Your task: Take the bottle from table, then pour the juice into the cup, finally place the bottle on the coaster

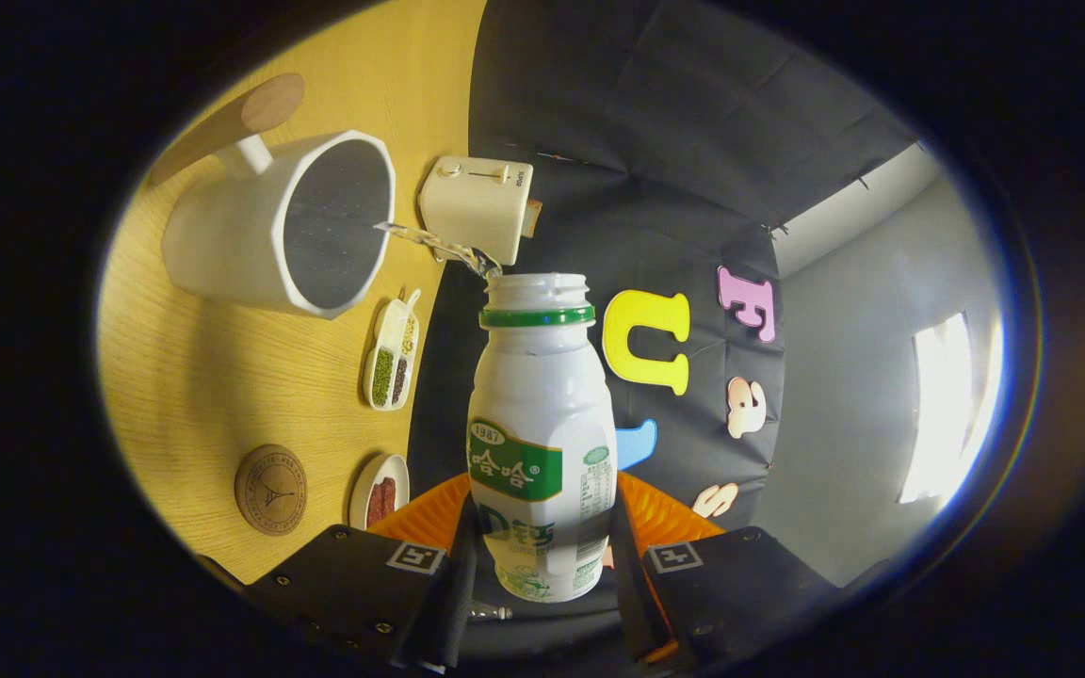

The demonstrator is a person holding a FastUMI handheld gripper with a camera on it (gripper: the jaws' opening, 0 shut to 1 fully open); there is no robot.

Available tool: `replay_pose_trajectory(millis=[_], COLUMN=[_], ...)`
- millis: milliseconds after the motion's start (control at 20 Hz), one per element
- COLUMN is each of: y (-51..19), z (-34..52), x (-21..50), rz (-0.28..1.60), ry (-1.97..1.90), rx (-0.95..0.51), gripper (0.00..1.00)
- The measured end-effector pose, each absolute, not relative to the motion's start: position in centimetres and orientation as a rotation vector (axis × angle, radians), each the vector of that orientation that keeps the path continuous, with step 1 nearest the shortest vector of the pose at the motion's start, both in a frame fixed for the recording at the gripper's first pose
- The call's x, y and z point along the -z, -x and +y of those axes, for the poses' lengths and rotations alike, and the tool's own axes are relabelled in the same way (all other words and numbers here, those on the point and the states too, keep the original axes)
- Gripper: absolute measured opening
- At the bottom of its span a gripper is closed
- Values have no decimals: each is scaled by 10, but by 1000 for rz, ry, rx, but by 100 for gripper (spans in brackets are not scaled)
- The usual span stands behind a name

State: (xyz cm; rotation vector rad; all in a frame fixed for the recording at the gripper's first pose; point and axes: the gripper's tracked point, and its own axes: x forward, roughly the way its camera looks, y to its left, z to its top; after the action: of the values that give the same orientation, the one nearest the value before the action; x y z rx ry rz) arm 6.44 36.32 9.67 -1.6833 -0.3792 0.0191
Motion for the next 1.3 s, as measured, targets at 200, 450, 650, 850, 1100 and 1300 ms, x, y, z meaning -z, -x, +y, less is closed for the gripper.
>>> replay_pose_trajectory(millis=[200, 450, 650, 850, 1100, 1300], y=[-65, -66, -65, -65, -65, -66], z=[363, 362, 362, 360, 361, 360], x=[-98, -102, -103, -105, -106, -109], rz=[-389, -399, -409, -419, -423, -429], ry=[1690, 1704, 1719, 1733, 1749, 1763], rx=[-10, 0, 10, 19, 27, 35], gripper=[64, 64, 64, 64, 64, 64])
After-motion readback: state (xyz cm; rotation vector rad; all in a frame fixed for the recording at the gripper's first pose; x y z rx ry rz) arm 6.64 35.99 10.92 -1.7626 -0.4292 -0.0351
